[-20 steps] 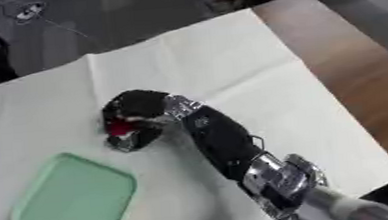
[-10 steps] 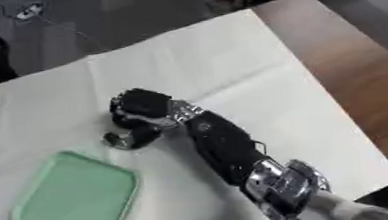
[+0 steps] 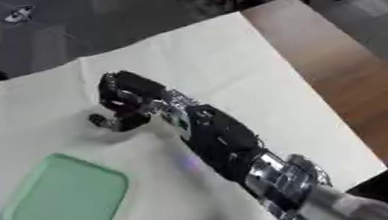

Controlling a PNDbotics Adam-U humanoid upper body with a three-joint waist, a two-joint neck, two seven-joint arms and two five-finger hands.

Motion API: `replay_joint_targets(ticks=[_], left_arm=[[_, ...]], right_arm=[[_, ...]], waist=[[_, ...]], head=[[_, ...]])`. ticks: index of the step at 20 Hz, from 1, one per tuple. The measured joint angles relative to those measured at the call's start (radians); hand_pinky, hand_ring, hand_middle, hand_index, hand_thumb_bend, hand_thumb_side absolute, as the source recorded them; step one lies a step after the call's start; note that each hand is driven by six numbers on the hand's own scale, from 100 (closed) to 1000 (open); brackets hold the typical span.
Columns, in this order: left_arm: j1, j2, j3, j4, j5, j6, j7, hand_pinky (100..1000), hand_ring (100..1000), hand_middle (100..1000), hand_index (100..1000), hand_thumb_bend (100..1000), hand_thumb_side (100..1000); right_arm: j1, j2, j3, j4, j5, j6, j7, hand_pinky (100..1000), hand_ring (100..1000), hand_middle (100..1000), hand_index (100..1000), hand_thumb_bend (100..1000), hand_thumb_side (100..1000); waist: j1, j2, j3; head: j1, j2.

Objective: Pick up objects on the table and place them in the box.

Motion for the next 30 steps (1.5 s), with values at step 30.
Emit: replay_joint_targets(ticks=[30], left_arm=[[0.031,0.05,0.001,0.0,-0.016,0.003,0.006,478,472,646,784,489,654]], right_arm=[[0.133,0.107,0.149,-0.504,-0.377,0.214,0.286,100,100,100,100,250,100]], waist=[[-0.024,-0.044,-0.018]], head=[[0.024,0.061]])
